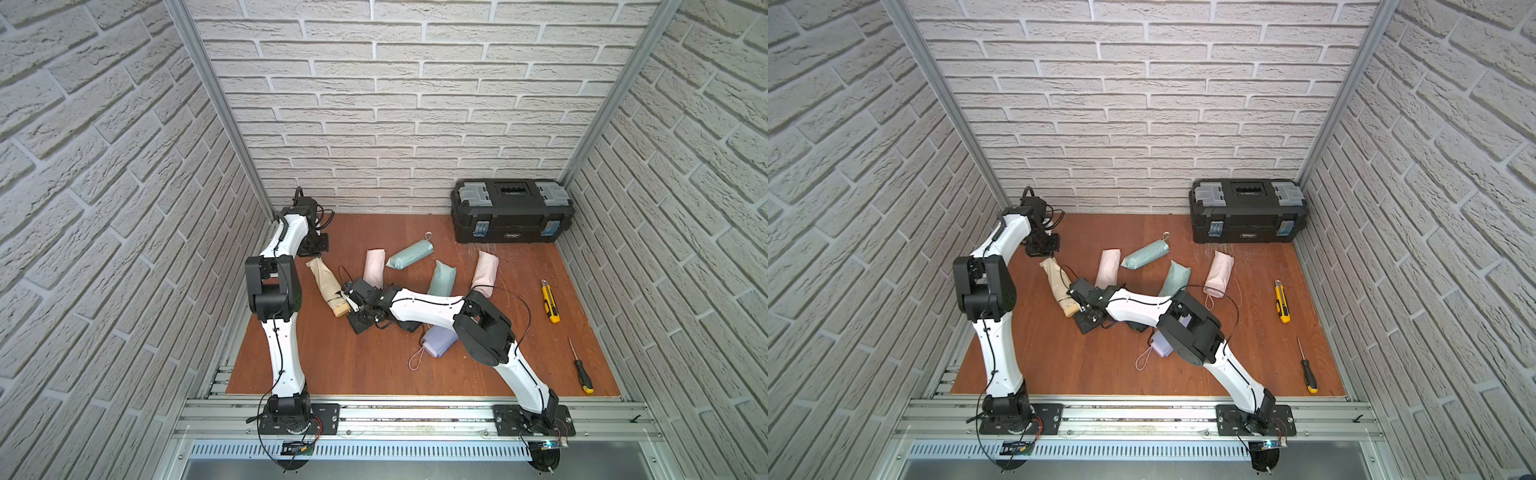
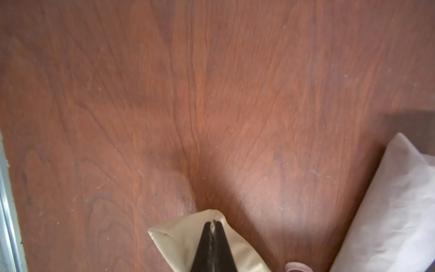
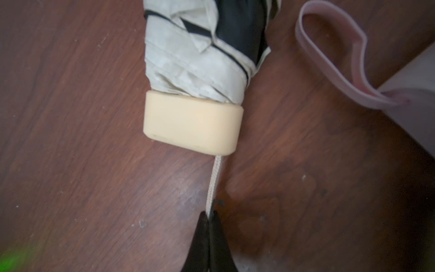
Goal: Take umbrellas out of sleeves
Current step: Take out the umbrella from the umbrella sleeve.
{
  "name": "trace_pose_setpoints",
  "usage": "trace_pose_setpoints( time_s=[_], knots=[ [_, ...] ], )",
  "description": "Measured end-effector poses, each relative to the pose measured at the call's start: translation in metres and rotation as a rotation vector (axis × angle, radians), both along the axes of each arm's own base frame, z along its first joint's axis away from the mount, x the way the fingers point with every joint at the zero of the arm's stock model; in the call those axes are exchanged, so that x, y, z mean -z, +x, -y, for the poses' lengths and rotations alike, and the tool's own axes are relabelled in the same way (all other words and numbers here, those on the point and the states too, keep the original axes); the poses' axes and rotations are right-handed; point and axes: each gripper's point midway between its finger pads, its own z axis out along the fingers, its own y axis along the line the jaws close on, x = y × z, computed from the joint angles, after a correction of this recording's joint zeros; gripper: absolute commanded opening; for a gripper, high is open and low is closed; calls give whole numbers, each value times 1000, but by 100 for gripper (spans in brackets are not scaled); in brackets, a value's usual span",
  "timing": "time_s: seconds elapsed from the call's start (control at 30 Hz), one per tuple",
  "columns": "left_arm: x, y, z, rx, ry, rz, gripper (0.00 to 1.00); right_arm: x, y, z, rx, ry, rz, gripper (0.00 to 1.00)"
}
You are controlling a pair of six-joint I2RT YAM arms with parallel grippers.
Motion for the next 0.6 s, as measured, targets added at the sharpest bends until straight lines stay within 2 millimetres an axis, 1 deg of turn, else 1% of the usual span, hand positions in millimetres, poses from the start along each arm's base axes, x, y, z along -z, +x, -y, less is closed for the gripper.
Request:
trace_pose_setpoints(
  time_s=[0.17,0.3,0.53,0.57,0.6],
  knots=[
    [2,9,-1,1,4,2,0,-1,-2,0,-4,-2,-10,3],
    [6,13,-2,2,15,-11,0,-7,-3,-3,-12,7,-21,3],
    [-1,31,-12,11,74,12,0,-8,-5,-2,-14,0,-30,3],
    [-2,33,-14,14,88,15,0,-8,-5,-2,-14,-2,-32,4],
    [-3,36,-16,16,101,19,0,-8,-5,-1,-14,-4,-32,7]
  ],
)
